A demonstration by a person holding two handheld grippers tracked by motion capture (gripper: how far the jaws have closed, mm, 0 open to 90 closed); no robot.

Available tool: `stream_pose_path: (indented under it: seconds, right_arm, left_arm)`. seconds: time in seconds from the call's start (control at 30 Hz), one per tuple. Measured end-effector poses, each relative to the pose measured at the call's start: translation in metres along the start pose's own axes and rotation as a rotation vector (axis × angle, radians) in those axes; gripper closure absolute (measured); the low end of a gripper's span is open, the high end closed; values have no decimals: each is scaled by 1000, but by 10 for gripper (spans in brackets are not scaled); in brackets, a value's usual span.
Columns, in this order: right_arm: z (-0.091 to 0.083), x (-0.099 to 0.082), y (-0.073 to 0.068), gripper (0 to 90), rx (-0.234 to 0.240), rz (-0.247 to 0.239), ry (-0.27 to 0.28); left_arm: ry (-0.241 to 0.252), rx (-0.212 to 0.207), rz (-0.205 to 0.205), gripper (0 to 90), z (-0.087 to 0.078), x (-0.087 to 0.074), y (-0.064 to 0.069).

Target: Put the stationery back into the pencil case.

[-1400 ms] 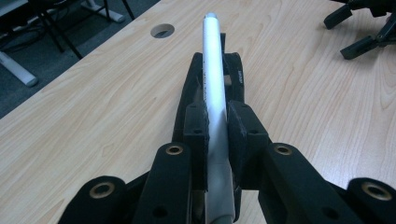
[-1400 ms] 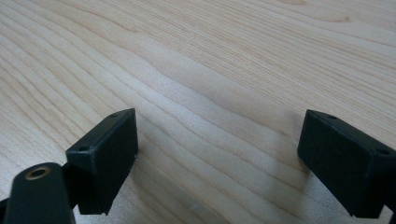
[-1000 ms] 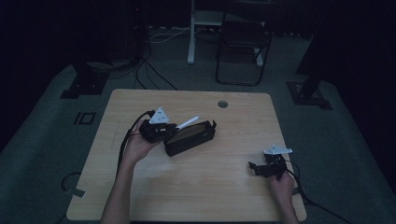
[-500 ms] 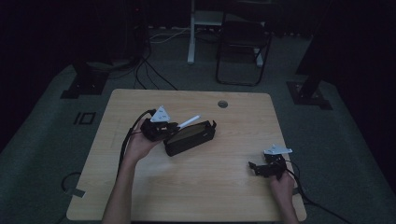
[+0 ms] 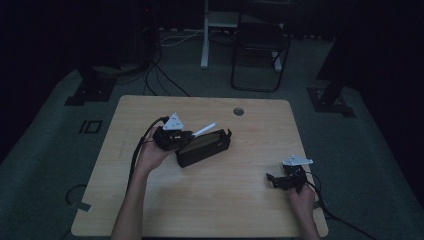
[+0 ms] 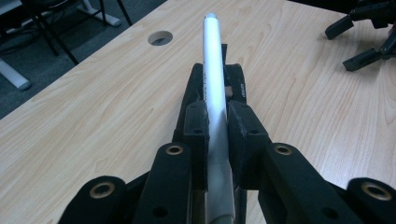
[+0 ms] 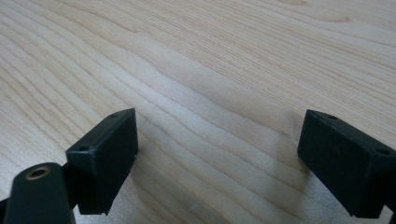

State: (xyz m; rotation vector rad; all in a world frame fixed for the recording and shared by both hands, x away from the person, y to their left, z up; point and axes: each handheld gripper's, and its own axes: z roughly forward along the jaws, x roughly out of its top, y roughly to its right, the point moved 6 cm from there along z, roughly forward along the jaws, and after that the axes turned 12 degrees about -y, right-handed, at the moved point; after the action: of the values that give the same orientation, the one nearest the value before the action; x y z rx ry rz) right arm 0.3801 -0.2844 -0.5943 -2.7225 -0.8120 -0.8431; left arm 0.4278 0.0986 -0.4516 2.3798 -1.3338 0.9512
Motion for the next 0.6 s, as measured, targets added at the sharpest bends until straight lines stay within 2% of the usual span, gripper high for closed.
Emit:
stream_pose_path:
  seconds: [0.6]
  right_arm:
    - [0,0,0,119,3,-2,0]
  left_arm:
    - [-3,-12,-11,791,11,4,0]
